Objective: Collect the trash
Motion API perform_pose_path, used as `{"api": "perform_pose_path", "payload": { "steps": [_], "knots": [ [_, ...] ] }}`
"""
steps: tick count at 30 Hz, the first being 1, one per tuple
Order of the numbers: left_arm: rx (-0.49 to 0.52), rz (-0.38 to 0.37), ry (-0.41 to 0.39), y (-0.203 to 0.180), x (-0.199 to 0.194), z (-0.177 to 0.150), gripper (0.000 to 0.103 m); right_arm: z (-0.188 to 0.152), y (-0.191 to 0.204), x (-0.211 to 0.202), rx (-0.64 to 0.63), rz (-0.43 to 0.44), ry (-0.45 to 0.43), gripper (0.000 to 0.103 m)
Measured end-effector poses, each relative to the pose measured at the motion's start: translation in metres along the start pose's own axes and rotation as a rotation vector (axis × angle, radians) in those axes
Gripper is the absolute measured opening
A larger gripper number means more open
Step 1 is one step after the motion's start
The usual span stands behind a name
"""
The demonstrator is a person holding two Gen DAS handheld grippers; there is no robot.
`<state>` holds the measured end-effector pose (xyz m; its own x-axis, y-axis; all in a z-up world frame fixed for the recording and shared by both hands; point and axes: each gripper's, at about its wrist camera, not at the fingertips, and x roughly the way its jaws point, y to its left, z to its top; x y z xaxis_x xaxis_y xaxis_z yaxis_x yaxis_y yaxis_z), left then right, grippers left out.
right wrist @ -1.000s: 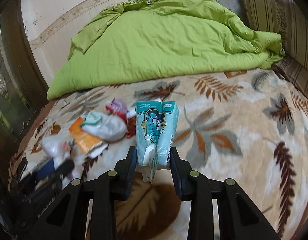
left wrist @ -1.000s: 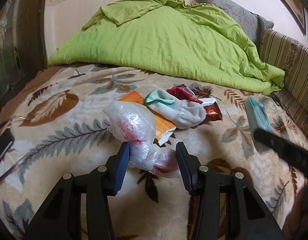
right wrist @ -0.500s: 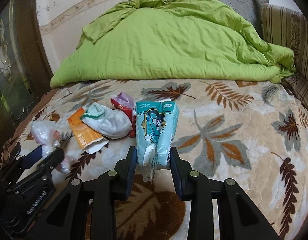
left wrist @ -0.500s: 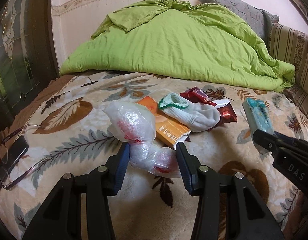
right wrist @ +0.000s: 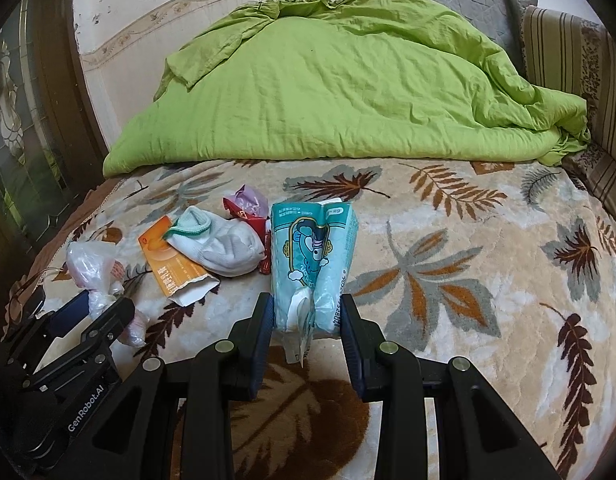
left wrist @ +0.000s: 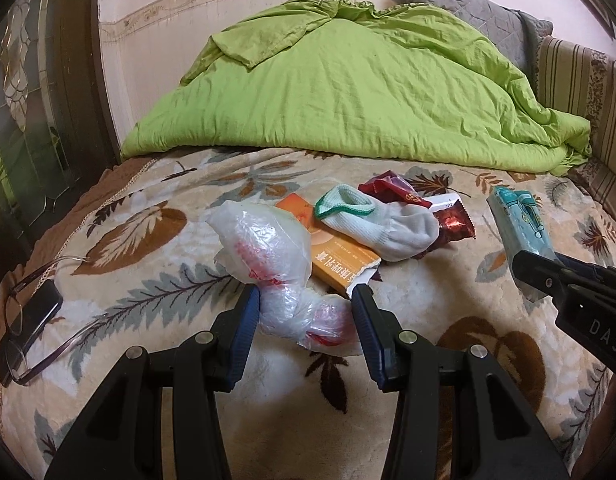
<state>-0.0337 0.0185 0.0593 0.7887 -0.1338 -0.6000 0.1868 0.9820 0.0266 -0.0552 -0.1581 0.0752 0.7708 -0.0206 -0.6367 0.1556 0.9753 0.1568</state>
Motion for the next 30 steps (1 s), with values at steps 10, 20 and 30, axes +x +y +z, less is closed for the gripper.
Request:
{"api": "perform_pose_path", "payload": {
  "steps": [10,20,30],
  "knots": [
    [0.004,0.002,0.004,-0.0009,0.001,-0.0006,0.046,0.0001,0.0002,-0.0005,-0.001,0.003,-0.002,0.036],
    [-0.015,-0.012,0.011,0.001,0.0025,-0.0016,0.046,0.0006,0.0002,0.0001,-0.001,0.002,-0.001,0.036],
    [-0.017,-0.014,0.012,0.0005,0.0021,-0.0017,0.046,0.0005,0.0002,0.0005,0.001,0.005,0.006,0.036]
  ]
}}
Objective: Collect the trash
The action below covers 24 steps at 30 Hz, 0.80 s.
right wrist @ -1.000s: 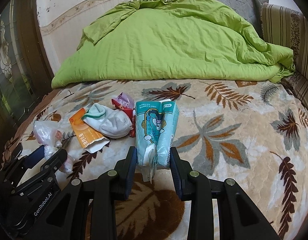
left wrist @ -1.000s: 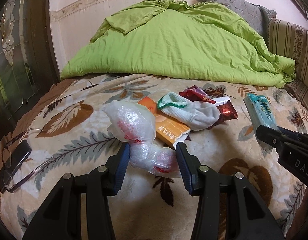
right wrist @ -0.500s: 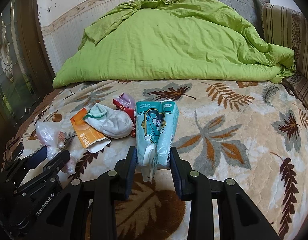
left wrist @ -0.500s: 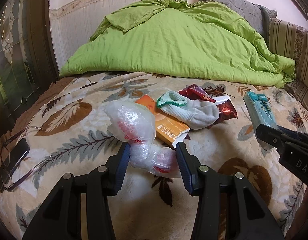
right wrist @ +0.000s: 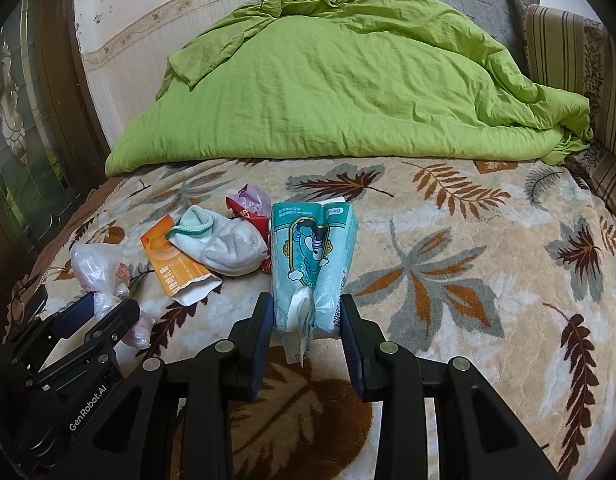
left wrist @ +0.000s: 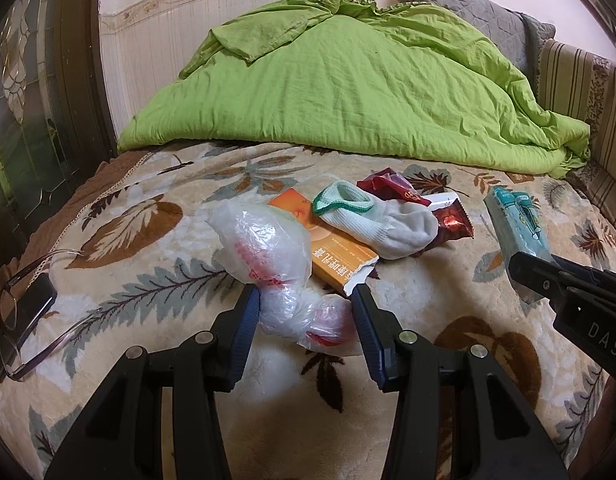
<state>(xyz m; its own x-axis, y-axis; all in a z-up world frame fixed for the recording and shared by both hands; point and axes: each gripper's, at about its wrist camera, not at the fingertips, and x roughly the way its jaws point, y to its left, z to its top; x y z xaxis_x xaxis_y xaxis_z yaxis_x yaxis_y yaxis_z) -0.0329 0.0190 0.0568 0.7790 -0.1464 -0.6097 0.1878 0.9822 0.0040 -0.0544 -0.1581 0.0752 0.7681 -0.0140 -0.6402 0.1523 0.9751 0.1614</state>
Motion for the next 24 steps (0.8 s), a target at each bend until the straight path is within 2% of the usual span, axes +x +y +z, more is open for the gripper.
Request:
{"api": "perform_pose_path", "payload": {
  "steps": [24],
  "knots": [
    [0.007,-0.006,0.005,-0.0002,0.0006,-0.0008,0.046,0.0003,-0.0009,0.0006,0.005,0.004,0.002,0.036]
  ]
}}
